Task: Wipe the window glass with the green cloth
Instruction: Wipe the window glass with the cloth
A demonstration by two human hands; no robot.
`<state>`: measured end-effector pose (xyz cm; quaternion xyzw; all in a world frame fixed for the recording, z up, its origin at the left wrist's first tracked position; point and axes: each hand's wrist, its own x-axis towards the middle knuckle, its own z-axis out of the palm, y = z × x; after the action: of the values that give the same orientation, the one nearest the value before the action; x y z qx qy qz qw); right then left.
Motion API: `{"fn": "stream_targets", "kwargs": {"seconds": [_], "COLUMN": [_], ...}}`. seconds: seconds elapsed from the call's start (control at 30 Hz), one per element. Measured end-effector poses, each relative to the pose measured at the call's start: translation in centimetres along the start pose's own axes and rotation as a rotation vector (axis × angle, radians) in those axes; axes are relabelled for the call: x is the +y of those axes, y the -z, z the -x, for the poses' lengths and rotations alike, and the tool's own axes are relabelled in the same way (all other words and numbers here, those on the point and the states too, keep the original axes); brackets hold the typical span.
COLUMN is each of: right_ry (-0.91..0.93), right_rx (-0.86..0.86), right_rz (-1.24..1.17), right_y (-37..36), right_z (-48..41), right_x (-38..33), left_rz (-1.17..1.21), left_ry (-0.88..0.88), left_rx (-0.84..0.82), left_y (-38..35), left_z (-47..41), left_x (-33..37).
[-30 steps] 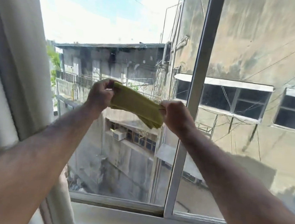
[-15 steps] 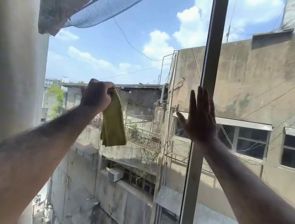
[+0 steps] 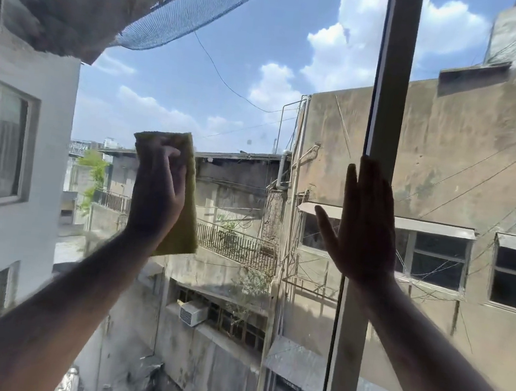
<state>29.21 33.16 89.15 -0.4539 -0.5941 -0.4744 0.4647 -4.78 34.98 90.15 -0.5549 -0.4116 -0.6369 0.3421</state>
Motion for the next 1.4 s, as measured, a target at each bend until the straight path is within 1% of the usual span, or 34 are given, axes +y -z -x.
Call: {"fn": "stream_targets", "kwargs": {"seconds": [0.1, 0.17, 0.23, 0.33, 0.37, 0.4, 0.43, 0.5, 0.57, 0.6, 0.63, 0.67, 0.7, 0.77, 0.83, 0.87, 0.9, 0.93, 1.0, 1.03, 1.07, 1.1, 1.13, 1.23, 1.27, 1.3, 1.33, 1.4], "right_ry": [-0.04, -0.037, -0.018, -0.009, -0.013, -0.014, -0.012, -0.008, -0.004, -0.003, -0.004, -0.007, -0.009, -0.008, -0.008, -0.006, -0.004, -0.004, -0.006, -0.007, -0.009, -0.011, -0.015, -0.012, -0.013, -0.016, -0.019, -0.018], "right_rx": [0.024, 0.027, 0.021, 0.017, 0.017, 0.018, 0.021, 0.03, 0.027, 0.028, 0.032, 0.035, 0.037, 0.04, 0.039, 0.041, 0.046, 0.05, 0.048, 0.046, 0.048, 0.053, 0.057, 0.051, 0.05, 0.052, 0.057, 0.073], "right_rz": [-0.004, 0.01, 0.027, 0.046, 0.053, 0.059, 0.065, 0.082, 0.092, 0.088, 0.083, 0.077, 0.073, 0.075, 0.076, 0.069, 0.064, 0.063, 0.068, 0.07, 0.067, 0.06, 0.055, 0.036, 0.03, 0.025, 0.021, 0.019], "right_y": [-0.2, -0.5, -0.6, -0.8, -0.7, -0.7, -0.6, -0.5, -0.4, -0.4, -0.4, -0.4, -0.5, -0.5, -0.5, -0.5, -0.5, -0.6, -0.6, -0.6, -0.5, -0.5, -0.5, -0.6, -0.7, -0.7, -0.8, -0.8], "right_z": [0.1, 0.2, 0.2, 0.2, 0.2, 0.3, 0.4, 0.4, 0.4, 0.4, 0.3, 0.3, 0.3, 0.4, 0.3, 0.3, 0.4, 0.4, 0.3, 0.3, 0.4, 0.4, 0.4, 0.3, 0.2, 0.2, 0.2, 0.3], "right_x": [0.1, 0.1, 0.1, 0.1, 0.1, 0.1, 0.0, 0.0, 0.1, 0.0, 0.0, 0.0, 0.0, 0.0, 0.0, 0.0, 0.0, 0.0, 0.1, 0.1, 0.0, 0.0, 0.0, 0.1, 0.1, 0.2, 0.2, 0.2], "left_rz": [-0.135, -0.172, -0.193, -0.193, -0.183, -0.176, -0.165, -0.141, -0.128, -0.147, -0.176, -0.222, -0.273, -0.322, -0.288, -0.278, -0.263, -0.253, -0.228, -0.217, -0.218, -0.228, -0.247, -0.25, -0.229, -0.211, -0.201, -0.188], "left_ry": [-0.098, -0.133, -0.081, 0.084, 0.109, 0.091, 0.026, -0.196, -0.372, -0.41, -0.403, -0.346, -0.24, 0.02, 0.216, 0.244, 0.203, 0.089, -0.233, -0.363, -0.448, -0.461, -0.395, 0.035, 0.11, 0.1, 0.011, -0.328], "left_rx": [-0.058, -0.039, 0.003, 0.075, 0.079, 0.07, 0.054, -0.042, -0.123, -0.125, -0.113, -0.091, -0.074, -0.006, 0.077, 0.096, 0.082, 0.034, -0.132, -0.207, -0.242, -0.229, -0.183, -0.003, 0.02, 0.013, -0.008, -0.121], "left_y": [-1.2, -1.8, -2.6, -3.9, -4.3, -4.9, -5.5, -6.4, -5.8, -5.3, -4.5, -3.9, -3.5, -3.2, -3.7, -4.2, -4.9, -5.6, -6.1, -5.8, -5.5, -5.2, -5.2, -5.5, -5.8, -6.3, -6.8, -7.3], "left_z": [3.6, 3.9, 2.6, -0.9, -1.6, -1.6, -0.7, 3.2, 7.1, 8.0, 8.0, 7.3, 6.1, 2.2, -1.2, -2.0, -1.9, -1.0, 2.5, 3.9, 4.2, 3.5, 2.1, -3.9, -4.9, -4.9, -4.1, -0.3], "left_x": [-0.8, -1.5, -1.2, 1.5, 3.0, 4.7, 6.4, 9.1, 8.8, 7.4, 5.8, 4.1, 2.4, 0.5, 1.8, 3.4, 5.2, 6.8, 8.8, 8.6, 7.8, 7.0, 6.5, 7.6, 8.6, 9.8, 11.0, 12.4]}}
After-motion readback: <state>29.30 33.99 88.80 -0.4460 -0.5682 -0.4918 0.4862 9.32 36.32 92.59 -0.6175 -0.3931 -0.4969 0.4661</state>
